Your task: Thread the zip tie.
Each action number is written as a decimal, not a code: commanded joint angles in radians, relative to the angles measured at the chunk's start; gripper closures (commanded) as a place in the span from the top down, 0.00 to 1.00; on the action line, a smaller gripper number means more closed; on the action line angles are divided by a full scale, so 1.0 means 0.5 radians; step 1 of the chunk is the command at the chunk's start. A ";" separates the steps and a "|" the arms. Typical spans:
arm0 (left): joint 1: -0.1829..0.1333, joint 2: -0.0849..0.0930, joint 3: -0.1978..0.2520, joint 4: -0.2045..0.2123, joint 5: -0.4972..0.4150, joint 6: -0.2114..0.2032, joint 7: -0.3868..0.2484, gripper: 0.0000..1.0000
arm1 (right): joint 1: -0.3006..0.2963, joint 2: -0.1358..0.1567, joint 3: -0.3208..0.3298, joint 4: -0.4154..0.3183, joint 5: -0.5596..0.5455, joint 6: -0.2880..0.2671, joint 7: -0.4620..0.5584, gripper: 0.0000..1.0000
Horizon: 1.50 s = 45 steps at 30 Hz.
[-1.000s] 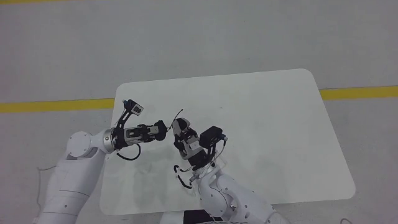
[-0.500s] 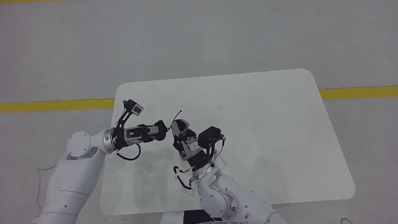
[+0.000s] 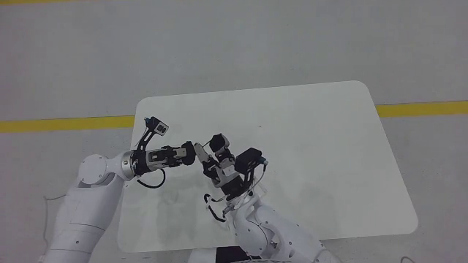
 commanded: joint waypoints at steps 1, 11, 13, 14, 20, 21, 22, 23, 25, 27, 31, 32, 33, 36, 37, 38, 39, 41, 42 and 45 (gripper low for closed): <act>0.000 0.000 0.000 0.000 0.000 0.000 0.000 0.00 | -0.007 -0.003 0.009 -0.008 0.004 -0.003 -0.004 0.37; 0.000 0.000 0.000 0.000 0.000 0.000 0.000 0.00 | -0.021 -0.020 0.045 -0.016 0.027 -0.058 0.021 0.04; 0.000 0.000 0.000 0.000 0.000 0.000 0.000 0.00 | -0.024 -0.023 0.050 -0.015 0.013 -0.059 0.020 0.00; 0.000 0.000 0.000 0.000 0.000 0.000 0.000 0.00 | -0.027 -0.025 0.051 -0.015 0.007 -0.059 0.019 0.00; 0.000 0.000 0.000 0.000 0.000 0.000 0.000 0.00 | -0.040 -0.031 0.066 -0.008 -0.027 -0.068 0.018 0.00; 0.000 0.000 0.000 0.000 0.000 0.000 0.000 0.00 | -0.040 -0.032 0.067 -0.001 -0.031 -0.070 0.021 0.00; 0.000 0.000 0.000 0.000 0.000 0.000 0.000 0.00 | -0.039 -0.033 0.068 0.002 -0.033 -0.071 0.022 0.00; 0.000 0.000 0.000 0.000 0.000 0.000 0.000 0.00 | -0.038 -0.034 0.068 0.008 -0.034 -0.073 0.025 0.00; 0.000 0.000 0.000 0.000 0.000 0.000 0.000 0.00 | -0.034 -0.036 0.067 0.016 -0.032 -0.077 0.027 0.00; 0.000 0.000 0.000 0.000 0.000 0.000 0.000 0.00 | -0.027 -0.038 0.062 0.029 -0.025 -0.084 0.033 0.00; 0.000 0.000 0.000 0.000 0.000 0.000 0.000 0.00 | -0.009 -0.043 0.048 0.055 -0.015 -0.088 0.041 0.00; 0.000 0.000 0.000 0.000 0.000 0.000 0.000 0.00 | -0.004 -0.044 0.044 0.061 -0.012 -0.088 0.042 0.00; 0.000 0.000 0.000 0.000 0.000 0.000 0.000 0.00 | 0.000 -0.045 0.041 0.065 -0.009 -0.087 0.042 0.00; 0.000 0.000 0.000 0.000 0.000 0.000 0.000 0.00 | 0.009 -0.046 0.032 0.075 0.002 -0.088 0.042 0.00; 0.000 0.000 0.000 0.000 0.000 0.000 0.000 0.00 | 0.012 -0.046 0.029 0.077 0.004 -0.087 0.041 0.00; 0.000 0.000 0.000 0.000 0.000 0.000 0.000 0.00 | 0.014 -0.046 0.027 0.080 0.009 -0.088 0.041 0.00; 0.000 0.000 0.000 0.000 0.000 0.000 0.000 0.00 | 0.017 -0.046 0.025 0.083 0.012 -0.088 0.039 0.00; 0.000 0.000 0.000 0.000 0.000 0.000 0.000 0.00 | 0.020 -0.047 0.021 0.086 0.019 -0.088 0.035 0.00; 0.000 0.000 0.000 0.000 0.000 0.000 0.000 0.00 | 0.022 -0.047 0.019 0.088 0.024 -0.087 0.029 0.00; 0.000 0.000 0.000 0.000 0.000 0.000 0.000 0.00 | 0.023 -0.047 0.018 0.087 0.032 -0.085 0.000 0.00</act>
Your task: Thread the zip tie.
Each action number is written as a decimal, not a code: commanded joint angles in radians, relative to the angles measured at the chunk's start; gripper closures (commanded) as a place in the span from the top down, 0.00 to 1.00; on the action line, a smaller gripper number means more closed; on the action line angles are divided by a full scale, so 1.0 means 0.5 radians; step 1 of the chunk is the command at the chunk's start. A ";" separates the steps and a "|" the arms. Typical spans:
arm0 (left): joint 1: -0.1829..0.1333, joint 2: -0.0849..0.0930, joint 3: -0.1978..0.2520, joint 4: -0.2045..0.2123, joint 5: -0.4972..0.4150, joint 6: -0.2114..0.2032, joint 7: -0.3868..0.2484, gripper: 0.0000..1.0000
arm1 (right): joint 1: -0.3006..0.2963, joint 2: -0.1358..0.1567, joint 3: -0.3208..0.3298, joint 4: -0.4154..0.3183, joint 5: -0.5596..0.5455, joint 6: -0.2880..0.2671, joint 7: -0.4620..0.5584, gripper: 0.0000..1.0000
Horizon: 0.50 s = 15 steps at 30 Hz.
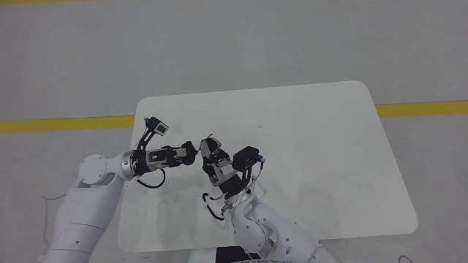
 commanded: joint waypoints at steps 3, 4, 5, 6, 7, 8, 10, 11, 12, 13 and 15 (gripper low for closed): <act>0.000 0.000 0.000 0.000 0.000 0.000 0.000 0.00 | -0.005 0.002 0.003 -0.008 0.004 0.000 -0.039 0.00; 0.000 0.000 0.000 0.000 0.000 0.000 0.000 0.00 | -0.006 0.003 0.004 -0.010 0.002 -0.001 -0.046 0.00; 0.000 0.000 0.000 0.000 0.000 0.000 0.000 0.00 | -0.008 0.004 0.005 -0.014 -0.001 -0.003 -0.055 0.00; 0.000 0.000 0.000 0.000 0.000 0.000 0.000 0.00 | -0.010 0.005 0.006 -0.017 -0.003 -0.004 -0.059 0.00; 0.000 0.000 0.000 0.000 0.000 0.000 0.000 0.00 | -0.013 0.006 0.008 -0.020 -0.006 -0.005 -0.064 0.00; 0.000 0.000 0.000 0.000 0.000 0.000 0.000 0.00 | -0.015 0.008 0.009 -0.024 -0.009 -0.006 -0.068 0.00; 0.000 0.000 0.000 0.000 0.000 0.000 0.000 0.00 | -0.020 0.010 0.012 -0.031 -0.014 -0.006 -0.072 0.00; 0.000 0.000 0.000 0.000 0.000 0.000 0.000 0.00 | -0.023 0.011 0.014 -0.035 -0.017 -0.007 -0.075 0.00; 0.000 0.000 0.000 0.000 0.000 0.000 0.000 0.00 | -0.025 0.012 0.016 -0.038 -0.018 -0.007 -0.077 0.00; 0.000 0.000 0.000 0.000 0.000 0.000 0.000 0.00 | -0.027 0.013 0.017 -0.040 -0.020 -0.007 -0.077 0.00; 0.000 0.000 0.000 0.000 0.000 0.000 0.000 0.00 | -0.029 0.015 0.019 -0.040 -0.022 -0.007 -0.069 0.00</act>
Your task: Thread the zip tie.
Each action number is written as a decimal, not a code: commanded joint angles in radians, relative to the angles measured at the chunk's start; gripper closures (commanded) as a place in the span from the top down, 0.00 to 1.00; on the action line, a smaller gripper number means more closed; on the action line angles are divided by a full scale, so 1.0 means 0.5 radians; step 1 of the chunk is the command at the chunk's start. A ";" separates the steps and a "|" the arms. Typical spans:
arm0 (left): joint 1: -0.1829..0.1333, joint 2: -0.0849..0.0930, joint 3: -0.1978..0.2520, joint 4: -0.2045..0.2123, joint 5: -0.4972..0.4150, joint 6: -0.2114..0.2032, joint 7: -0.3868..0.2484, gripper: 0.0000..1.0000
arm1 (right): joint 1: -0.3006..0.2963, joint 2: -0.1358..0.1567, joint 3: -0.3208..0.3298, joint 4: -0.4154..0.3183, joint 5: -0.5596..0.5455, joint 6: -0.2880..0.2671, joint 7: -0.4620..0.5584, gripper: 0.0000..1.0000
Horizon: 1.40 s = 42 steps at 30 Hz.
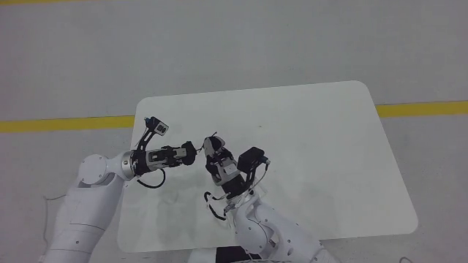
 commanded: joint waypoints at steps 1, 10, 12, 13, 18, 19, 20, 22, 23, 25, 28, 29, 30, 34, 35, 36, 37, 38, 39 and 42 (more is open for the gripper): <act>0.000 0.000 0.000 0.000 0.000 0.000 0.000 0.00 | 0.001 0.001 -0.001 0.008 0.000 0.000 0.021 0.00; 0.000 0.000 0.000 0.000 0.000 0.000 0.000 0.00 | 0.035 -0.002 -0.031 0.059 0.024 0.007 0.060 0.00; 0.000 0.000 0.000 0.000 0.000 0.000 0.000 0.00 | 0.041 -0.002 -0.036 0.064 0.028 0.009 0.058 0.00; 0.000 0.000 0.000 0.000 0.000 0.000 0.000 0.00 | 0.044 -0.002 -0.039 0.067 0.030 0.010 0.057 0.00; 0.000 0.000 0.000 0.000 0.000 0.000 0.000 0.00 | 0.042 0.001 -0.037 0.070 0.035 0.026 0.037 0.68; 0.000 0.000 0.000 0.000 0.000 0.000 0.000 0.00 | 0.040 0.002 -0.035 0.068 0.035 0.027 0.032 1.00; 0.000 0.000 0.000 0.000 0.000 0.000 0.000 0.00 | 0.036 0.004 -0.031 0.064 0.034 0.027 0.025 1.00; 0.000 0.000 0.000 0.000 0.000 0.000 0.000 0.00 | 0.025 0.007 -0.022 0.053 0.029 0.029 0.011 1.00; 0.000 0.000 0.000 0.000 0.000 0.000 0.000 0.00 | 0.017 0.010 -0.015 0.047 0.027 0.027 0.005 1.00; 0.000 0.000 0.000 0.000 0.000 0.000 0.000 0.00 | 0.000 0.016 0.002 0.036 0.019 0.021 0.003 1.00; 0.000 0.000 0.000 0.000 0.000 0.000 0.000 0.00 | -0.027 0.026 0.026 0.024 -0.003 0.000 0.012 1.00; 0.000 0.000 0.000 0.000 0.000 0.000 0.000 0.00 | -0.036 0.030 0.035 0.021 -0.007 -0.010 0.013 1.00; 0.000 0.000 0.000 0.000 0.000 0.000 0.000 0.00 | -0.048 0.034 0.047 0.017 -0.004 -0.034 0.014 1.00; 0.000 0.000 0.000 0.000 0.000 0.000 0.000 0.00 | -0.060 0.039 0.058 0.015 0.014 -0.066 0.026 1.00; 0.000 0.000 0.000 0.000 0.000 0.000 0.000 0.00 | -0.060 0.039 0.058 0.015 0.014 -0.066 0.026 1.00; 0.000 0.000 0.000 0.000 0.000 0.000 0.000 0.00 | -0.060 0.039 0.058 0.015 0.014 -0.066 0.026 1.00; 0.000 0.000 0.000 0.000 0.000 0.000 0.000 0.00 | -0.060 0.039 0.058 0.015 0.014 -0.066 0.026 1.00; 0.000 0.000 0.000 0.000 0.000 0.000 0.000 0.00 | -0.060 0.039 0.058 0.015 0.014 -0.066 0.026 1.00; 0.000 0.000 0.000 0.000 0.000 0.000 0.000 0.00 | -0.060 0.039 0.058 0.015 0.014 -0.066 0.026 1.00; 0.000 0.000 0.000 0.000 0.000 0.000 0.000 0.00 | -0.060 0.039 0.058 0.015 0.014 -0.066 0.026 1.00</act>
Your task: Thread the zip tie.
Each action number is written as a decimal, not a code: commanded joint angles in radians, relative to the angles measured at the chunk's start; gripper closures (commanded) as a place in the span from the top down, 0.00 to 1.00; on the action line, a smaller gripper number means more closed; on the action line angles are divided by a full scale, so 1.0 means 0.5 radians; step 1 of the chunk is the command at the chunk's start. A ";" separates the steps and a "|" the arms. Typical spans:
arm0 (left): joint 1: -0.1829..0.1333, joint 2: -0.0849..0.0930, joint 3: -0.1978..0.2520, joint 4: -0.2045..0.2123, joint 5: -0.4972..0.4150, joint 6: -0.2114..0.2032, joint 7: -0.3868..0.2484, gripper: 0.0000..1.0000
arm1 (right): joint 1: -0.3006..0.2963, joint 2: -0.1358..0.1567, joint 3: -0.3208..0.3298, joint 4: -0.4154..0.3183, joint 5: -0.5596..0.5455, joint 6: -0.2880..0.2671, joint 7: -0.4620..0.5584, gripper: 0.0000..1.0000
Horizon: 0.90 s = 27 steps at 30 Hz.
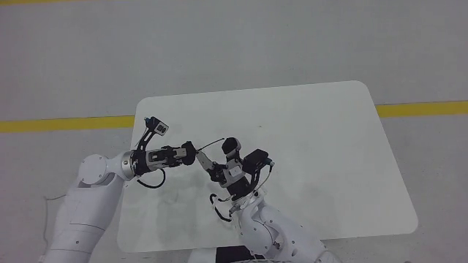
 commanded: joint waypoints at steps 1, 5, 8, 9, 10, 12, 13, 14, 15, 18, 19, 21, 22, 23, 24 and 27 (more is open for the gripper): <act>0.000 0.000 0.000 0.000 0.000 0.000 0.000 0.00 | 0.000 0.000 0.000 0.000 0.000 0.000 0.000 1.00; 0.001 0.000 0.030 -0.013 0.024 0.059 0.073 0.00 | -0.006 0.001 0.015 -0.009 0.027 -0.018 0.011 1.00; -0.010 -0.003 0.066 0.020 -0.099 0.165 0.023 0.00 | -0.043 0.013 0.062 -0.019 0.111 -0.169 0.036 1.00; -0.015 -0.004 0.077 0.037 -0.139 0.193 0.001 0.00 | -0.054 0.019 0.082 -0.021 0.131 -0.213 0.044 1.00; -0.021 -0.005 0.094 0.047 -0.186 0.227 0.000 0.00 | -0.068 0.024 0.100 -0.024 0.164 -0.268 0.057 1.00; -0.041 -0.001 0.125 0.080 -0.246 0.277 0.000 0.00 | -0.098 0.038 0.148 -0.031 0.246 -0.392 0.095 1.00; -0.051 0.001 0.132 0.100 -0.286 0.297 0.000 0.00 | -0.110 0.044 0.166 -0.033 0.276 -0.441 0.117 1.00; -0.061 0.003 0.142 0.115 -0.331 0.318 0.000 0.00 | -0.122 0.050 0.186 -0.034 0.312 -0.491 0.145 1.00; -0.069 0.007 0.156 0.124 -0.373 0.341 0.000 0.00 | -0.135 0.056 0.203 -0.038 0.373 -0.556 0.179 1.00; -0.094 0.027 0.206 0.141 -0.454 0.389 0.000 0.00 | -0.163 0.071 0.239 -0.060 0.579 -0.684 0.317 1.00; -0.103 0.038 0.226 0.146 -0.481 0.398 0.000 0.00 | -0.159 0.078 0.239 -0.086 0.667 -0.684 0.384 1.00; -0.113 0.054 0.266 0.146 -0.524 0.426 0.000 0.00 | -0.155 0.088 0.226 -0.126 0.815 -0.684 0.480 1.00; -0.121 0.066 0.288 0.149 -0.551 0.433 0.000 0.00 | -0.146 0.096 0.224 -0.143 0.895 -0.684 0.529 1.00; -0.125 0.075 0.305 0.154 -0.577 0.439 0.000 0.00 | -0.139 0.101 0.215 -0.157 0.962 -0.684 0.569 1.00; -0.130 0.083 0.328 0.150 -0.603 0.455 0.000 0.00 | -0.129 0.106 0.213 -0.164 1.011 -0.684 0.596 1.00; -0.148 0.102 0.359 0.147 -0.623 0.434 0.000 0.00 | -0.104 0.118 0.201 -0.172 1.096 -0.684 0.644 1.00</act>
